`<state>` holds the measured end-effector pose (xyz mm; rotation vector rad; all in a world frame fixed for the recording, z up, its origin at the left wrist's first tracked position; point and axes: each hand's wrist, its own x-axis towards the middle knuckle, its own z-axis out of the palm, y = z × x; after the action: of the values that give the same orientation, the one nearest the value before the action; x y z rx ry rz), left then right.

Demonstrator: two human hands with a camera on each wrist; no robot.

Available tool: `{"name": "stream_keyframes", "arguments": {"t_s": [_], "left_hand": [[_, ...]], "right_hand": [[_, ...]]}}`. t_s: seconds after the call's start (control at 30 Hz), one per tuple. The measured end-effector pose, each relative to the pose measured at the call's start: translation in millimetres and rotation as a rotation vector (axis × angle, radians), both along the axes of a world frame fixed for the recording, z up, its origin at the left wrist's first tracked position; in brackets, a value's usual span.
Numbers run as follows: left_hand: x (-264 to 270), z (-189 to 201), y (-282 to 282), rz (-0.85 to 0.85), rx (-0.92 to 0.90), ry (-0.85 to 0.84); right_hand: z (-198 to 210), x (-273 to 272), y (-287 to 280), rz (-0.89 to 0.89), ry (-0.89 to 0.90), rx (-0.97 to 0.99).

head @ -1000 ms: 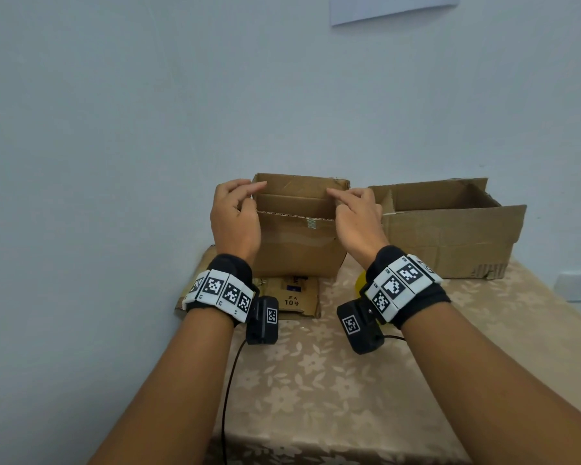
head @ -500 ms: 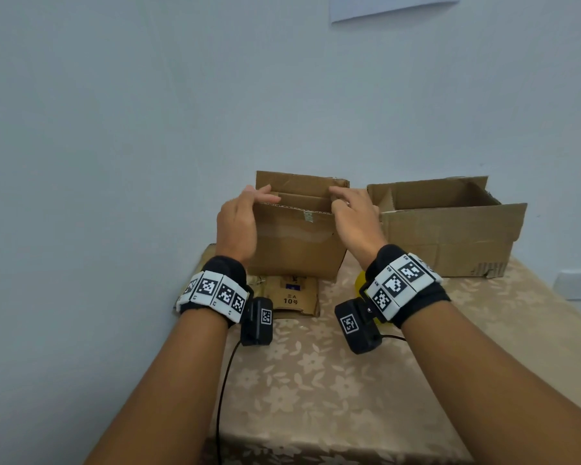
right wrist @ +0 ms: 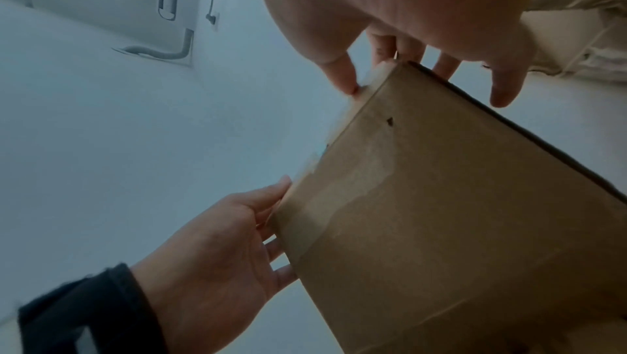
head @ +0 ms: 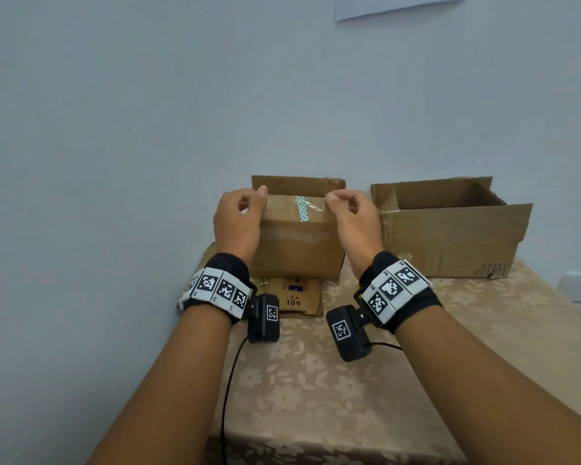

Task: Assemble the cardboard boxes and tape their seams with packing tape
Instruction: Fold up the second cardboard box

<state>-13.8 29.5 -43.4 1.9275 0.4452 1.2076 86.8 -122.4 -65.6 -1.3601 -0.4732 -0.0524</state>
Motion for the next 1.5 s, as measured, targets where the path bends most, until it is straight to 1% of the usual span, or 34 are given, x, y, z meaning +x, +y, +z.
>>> {"name": "stream_keyframes", "arguments": {"t_s": [0.1,0.23,0.37,0.43,0.5,0.57,0.67,0.7,0.77,0.87,0.93,1.07,1.13,1.2,1.3,1.37,1.5], "left_hand": [[1,-3,3,0.012,-0.051,-0.001],[1,-2,1,-0.091,-0.045,0.038],[6,-4,-6,-0.131,-0.175,0.010],[8,-4,-8,-0.153,-0.253,-0.007],[9,-5,-10,-0.172,-0.274,0.012],[10,-5,-11,-0.155,-0.262,0.042],[11,-6,-9,-0.110,-0.256,0.053],[11,-5,-8,-0.106,-0.267,0.057],[10,-1,-8,-0.103,-0.288,0.079],[8,3,-8,-0.080,-0.354,0.106],[8,4,-8,-0.069,-0.398,0.104],[7,8,-10,-0.075,-0.332,-0.010],[8,10,-9,-0.063,-0.345,-0.005],[9,13,-7,-0.080,-0.449,0.067],[5,17,-8,-0.170,-0.634,0.167],[2,16,-10,-0.220,-0.711,0.122],[-2,16,-16,-0.214,-0.753,0.019]], "right_hand": [[-7,6,3,-0.050,0.016,-0.024],[-8,7,6,-0.070,0.007,-0.015],[-6,3,6,0.025,0.030,0.031],[-3,4,5,0.071,0.082,0.069],[-1,5,4,0.118,0.134,0.103],[-3,7,5,0.122,0.131,0.102],[-14,9,8,0.057,0.034,0.044],[-17,9,9,0.040,0.030,0.039],[-18,7,9,0.030,0.048,0.046],[-16,3,10,0.067,0.096,0.068],[-14,2,10,0.098,0.132,0.096],[-5,1,6,0.127,0.088,0.220],[-1,0,4,0.183,0.093,0.296],[2,-1,2,0.231,0.110,0.350],[2,-4,1,0.263,0.125,0.355],[3,-7,-1,0.269,0.120,0.349],[13,-14,-5,0.262,0.069,0.267]]}}
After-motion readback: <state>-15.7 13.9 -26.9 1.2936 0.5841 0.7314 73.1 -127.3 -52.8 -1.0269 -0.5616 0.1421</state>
